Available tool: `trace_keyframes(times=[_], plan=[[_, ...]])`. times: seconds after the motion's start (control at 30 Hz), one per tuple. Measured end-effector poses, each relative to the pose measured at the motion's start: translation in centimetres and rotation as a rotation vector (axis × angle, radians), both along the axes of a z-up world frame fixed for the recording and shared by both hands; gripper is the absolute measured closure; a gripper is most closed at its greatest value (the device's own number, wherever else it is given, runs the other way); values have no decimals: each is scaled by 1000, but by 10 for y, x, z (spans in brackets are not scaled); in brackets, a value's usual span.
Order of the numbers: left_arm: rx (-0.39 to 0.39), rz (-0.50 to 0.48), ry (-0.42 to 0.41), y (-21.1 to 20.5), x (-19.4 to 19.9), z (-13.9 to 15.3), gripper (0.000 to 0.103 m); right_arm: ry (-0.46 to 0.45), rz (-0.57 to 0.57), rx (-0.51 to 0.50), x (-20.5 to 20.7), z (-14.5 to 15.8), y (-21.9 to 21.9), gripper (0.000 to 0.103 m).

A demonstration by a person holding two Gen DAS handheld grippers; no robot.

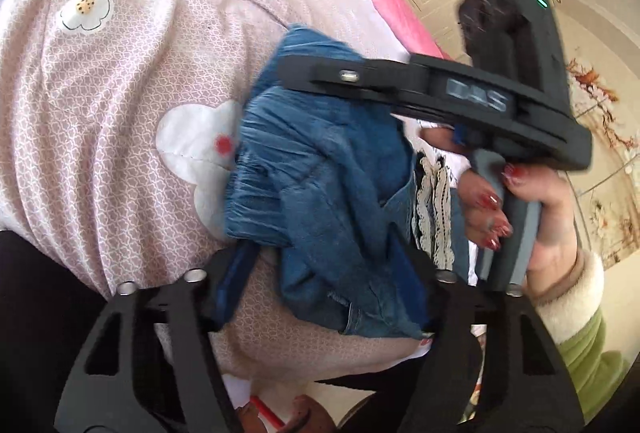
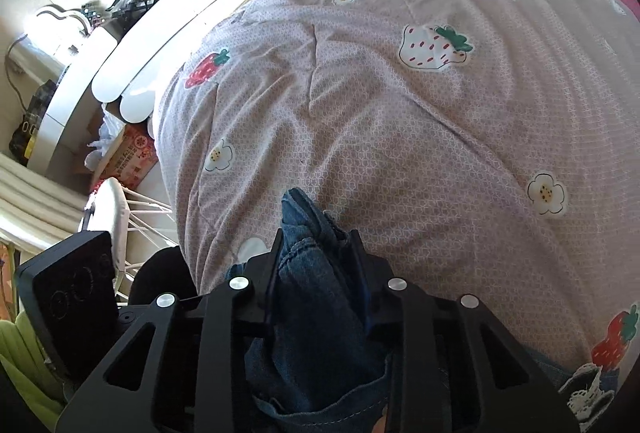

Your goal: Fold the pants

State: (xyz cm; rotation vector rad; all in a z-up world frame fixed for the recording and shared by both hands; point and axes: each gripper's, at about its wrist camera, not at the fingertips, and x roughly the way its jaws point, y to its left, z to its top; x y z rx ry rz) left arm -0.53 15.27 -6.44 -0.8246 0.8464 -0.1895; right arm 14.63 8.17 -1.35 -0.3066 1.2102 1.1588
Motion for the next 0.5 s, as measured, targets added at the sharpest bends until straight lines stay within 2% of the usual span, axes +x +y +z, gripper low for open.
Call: trace_keyframes(times=[0.17,0.33,0.5], plan=[[24,-15,-49,-9,1,18,68,-24,-12,83,-2,31,-26,76],[92,-70,-113,-35,10,48,68,-66,-44,146,4,61,-66,76],[145,-160,-151,-78,21,70,68,-98,-110,181,10,79,-127,76]])
